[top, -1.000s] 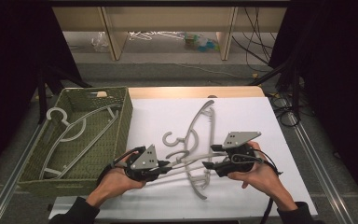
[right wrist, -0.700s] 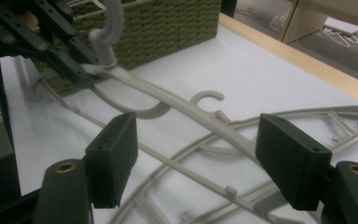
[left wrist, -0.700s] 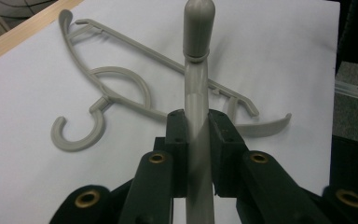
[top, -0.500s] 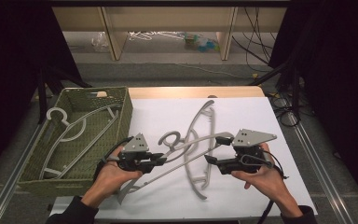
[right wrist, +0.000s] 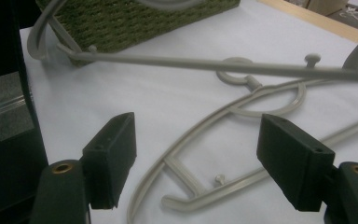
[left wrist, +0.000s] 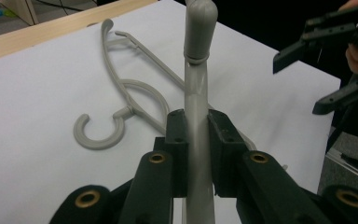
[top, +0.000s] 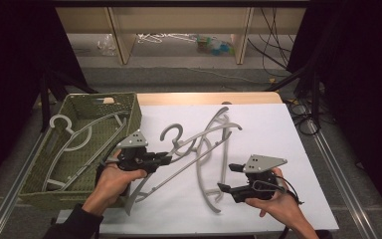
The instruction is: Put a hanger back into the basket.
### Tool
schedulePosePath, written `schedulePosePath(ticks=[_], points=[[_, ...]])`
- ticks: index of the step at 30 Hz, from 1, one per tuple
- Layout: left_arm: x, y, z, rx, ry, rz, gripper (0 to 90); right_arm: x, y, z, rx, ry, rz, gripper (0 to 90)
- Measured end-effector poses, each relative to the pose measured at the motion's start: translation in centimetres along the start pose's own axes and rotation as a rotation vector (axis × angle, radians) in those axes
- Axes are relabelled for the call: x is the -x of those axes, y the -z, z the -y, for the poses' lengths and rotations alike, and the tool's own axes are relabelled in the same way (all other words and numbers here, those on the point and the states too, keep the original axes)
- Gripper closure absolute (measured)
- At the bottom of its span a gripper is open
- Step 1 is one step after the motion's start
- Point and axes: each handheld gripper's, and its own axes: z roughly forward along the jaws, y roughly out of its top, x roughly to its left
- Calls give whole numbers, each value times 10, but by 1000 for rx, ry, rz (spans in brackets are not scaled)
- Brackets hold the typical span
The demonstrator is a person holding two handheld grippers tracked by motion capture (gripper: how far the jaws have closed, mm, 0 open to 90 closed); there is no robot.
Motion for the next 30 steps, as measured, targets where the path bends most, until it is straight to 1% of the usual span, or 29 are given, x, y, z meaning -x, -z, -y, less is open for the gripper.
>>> schedulePosePath(ticks=[1,2,4,6,8,10,12,15,17,20,22,23,24,26,29,30], points=[[0,0,-2,6,8,1,791,0,0,2,-7,-12,-3,294],[-1,2,-5,16,11,6,791,0,0,3,-6,-11,-1,294],[-2,7,-10,29,15,1,791,1,-1,4,-13,-11,0,294],[-1,15,-16,59,12,-1,791,1,-2,5,-13,-9,1,294],[1,22,-23,80,4,7,791,1,-2,6,-10,-12,-3,294],[2,31,-30,104,8,15,791,1,-2,6,-15,-14,-5,294],[2,41,-38,122,-6,-5,791,1,-2,7,-20,-10,-10,294],[-2,59,-49,153,-7,-19,791,1,-2,7,-25,-10,-10,293],[-6,74,-56,171,-14,-50,791,1,-3,8,-27,-5,-9,292],[-14,93,-64,181,-10,-93,791,3,-3,9,-28,-13,-7,291],[-21,106,-69,190,-10,-130,791,3,-3,9,-28,-13,-6,291],[-25,112,-70,195,-22,-160,791,3,-2,9,-26,-12,-4,291],[-29,116,-70,203,-29,-190,791,3,-2,9,-23,-14,-1,290],[-40,124,-68,216,-1,-230,792,3,-3,9,-23,-14,-2,289],[-57,132,-60,209,13,-285,791,3,-3,9,-27,-21,-8,289],[-63,134,-56,203,24,-301,791,4,-3,9,-27,-18,-5,289]])
